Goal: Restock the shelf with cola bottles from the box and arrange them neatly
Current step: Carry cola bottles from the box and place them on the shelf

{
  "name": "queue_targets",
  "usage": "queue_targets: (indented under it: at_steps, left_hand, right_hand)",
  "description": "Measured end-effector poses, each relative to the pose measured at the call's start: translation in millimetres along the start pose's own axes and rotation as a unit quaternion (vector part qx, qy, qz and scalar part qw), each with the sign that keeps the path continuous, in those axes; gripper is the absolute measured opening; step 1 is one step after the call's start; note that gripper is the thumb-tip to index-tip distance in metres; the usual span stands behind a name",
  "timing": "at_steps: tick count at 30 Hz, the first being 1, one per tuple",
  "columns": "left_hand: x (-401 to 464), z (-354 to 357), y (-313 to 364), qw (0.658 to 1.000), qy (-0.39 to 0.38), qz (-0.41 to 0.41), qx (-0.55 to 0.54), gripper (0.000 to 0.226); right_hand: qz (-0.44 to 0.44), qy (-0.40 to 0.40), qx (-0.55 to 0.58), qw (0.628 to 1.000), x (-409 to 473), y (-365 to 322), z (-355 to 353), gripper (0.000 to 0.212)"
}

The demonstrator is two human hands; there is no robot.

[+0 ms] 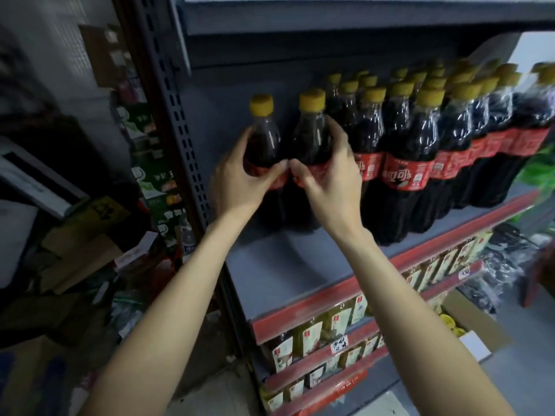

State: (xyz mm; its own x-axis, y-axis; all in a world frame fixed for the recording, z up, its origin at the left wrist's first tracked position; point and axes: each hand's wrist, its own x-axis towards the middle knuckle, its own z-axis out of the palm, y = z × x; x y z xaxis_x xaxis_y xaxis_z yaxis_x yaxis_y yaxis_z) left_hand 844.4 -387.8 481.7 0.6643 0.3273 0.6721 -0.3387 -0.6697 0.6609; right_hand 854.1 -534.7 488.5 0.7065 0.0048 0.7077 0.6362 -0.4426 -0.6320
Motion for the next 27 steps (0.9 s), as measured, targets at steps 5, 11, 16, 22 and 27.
queue_targets:
  at_steps: [5,11,16,22,27]
  left_hand:
    - [28.6,16.8,-10.5,0.998,0.024,-0.008,0.058,0.075]
    - [54.9,34.7,-24.9,0.995,0.045,-0.038,0.078,0.070]
    - [64.8,41.0,-33.8,0.995,0.034,-0.050,0.083,0.072]
    - [64.6,53.4,-29.0,0.994,0.004,-0.066,0.082,0.070]
    - [60.8,57.6,-24.6,0.995,-0.025,-0.093,0.029,0.070]
  right_hand:
    - [0.020,-0.021,-0.004,1.000,35.9,13.5,35.3,0.073]
    - [0.040,-0.050,-0.003,0.998,67.4,29.0,68.6,0.072]
    - [0.044,-0.087,0.006,0.995,76.4,35.6,81.7,0.075]
    - [-0.006,-0.129,-0.087,0.988,74.1,42.8,80.7,0.071]
    - [-0.032,-0.143,-0.082,0.986,60.3,46.8,72.3,0.070]
